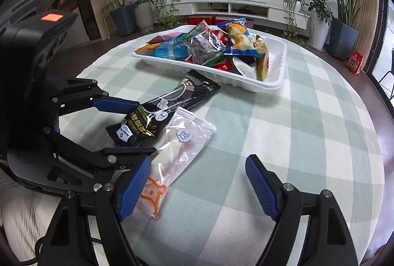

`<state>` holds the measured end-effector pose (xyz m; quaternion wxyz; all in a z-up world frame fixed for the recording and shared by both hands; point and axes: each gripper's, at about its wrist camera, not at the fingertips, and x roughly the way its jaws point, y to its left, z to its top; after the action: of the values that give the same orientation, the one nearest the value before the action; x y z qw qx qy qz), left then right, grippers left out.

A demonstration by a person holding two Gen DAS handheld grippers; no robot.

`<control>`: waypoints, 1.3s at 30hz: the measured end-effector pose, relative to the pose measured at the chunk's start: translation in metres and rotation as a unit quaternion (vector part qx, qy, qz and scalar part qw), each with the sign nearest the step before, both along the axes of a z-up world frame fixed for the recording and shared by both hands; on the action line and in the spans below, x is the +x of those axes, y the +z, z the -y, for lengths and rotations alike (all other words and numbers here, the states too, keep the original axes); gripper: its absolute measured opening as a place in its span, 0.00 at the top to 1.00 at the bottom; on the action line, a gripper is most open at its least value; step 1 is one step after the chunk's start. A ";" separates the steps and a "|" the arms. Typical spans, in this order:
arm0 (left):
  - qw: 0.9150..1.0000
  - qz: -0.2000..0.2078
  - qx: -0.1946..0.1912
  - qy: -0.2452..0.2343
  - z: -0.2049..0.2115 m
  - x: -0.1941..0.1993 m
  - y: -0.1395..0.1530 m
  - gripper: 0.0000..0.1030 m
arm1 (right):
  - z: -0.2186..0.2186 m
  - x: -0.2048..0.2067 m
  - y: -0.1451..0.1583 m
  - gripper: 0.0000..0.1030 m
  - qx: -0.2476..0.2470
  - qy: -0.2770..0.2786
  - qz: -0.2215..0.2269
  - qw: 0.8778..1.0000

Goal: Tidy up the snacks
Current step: 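Move the left tool to the black packet while the right tool approaches the clear snack bag, then close the left tool on the black packet while the right tool grasps the clear snack bag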

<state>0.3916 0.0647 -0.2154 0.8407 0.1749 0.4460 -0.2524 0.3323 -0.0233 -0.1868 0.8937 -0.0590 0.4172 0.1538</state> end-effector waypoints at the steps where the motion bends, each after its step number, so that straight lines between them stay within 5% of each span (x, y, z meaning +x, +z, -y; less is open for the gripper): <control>1: 1.000 0.002 0.005 0.003 -0.001 0.001 -0.001 0.36 | -0.001 0.000 -0.001 0.21 -0.002 0.001 -0.002 1.000; 19: 0.999 0.018 0.007 0.036 -0.032 0.007 0.007 0.34 | -0.030 0.010 -0.012 0.19 -0.033 0.026 -0.017 0.999; 22: 0.999 0.019 0.000 0.044 -0.036 0.008 0.010 0.34 | -0.032 0.014 -0.015 0.26 -0.033 0.025 -0.025 0.999; 27: 0.999 0.021 -0.011 0.044 -0.037 0.007 0.015 0.34 | -0.033 0.012 -0.013 0.64 -0.041 0.030 -0.013 0.999; 30: 0.999 0.020 -0.005 0.041 -0.031 0.009 0.014 0.34 | -0.029 0.011 -0.012 0.73 -0.036 0.031 -0.012 0.999; 39: 0.999 0.006 0.021 0.028 -0.008 0.020 0.004 0.34 | -0.004 0.010 -0.010 0.75 0.014 0.017 -0.026 0.999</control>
<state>0.4121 0.0731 -0.2118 0.8463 0.1811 0.4508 -0.2183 0.3426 -0.0197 -0.1967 0.8803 -0.0498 0.4375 0.1765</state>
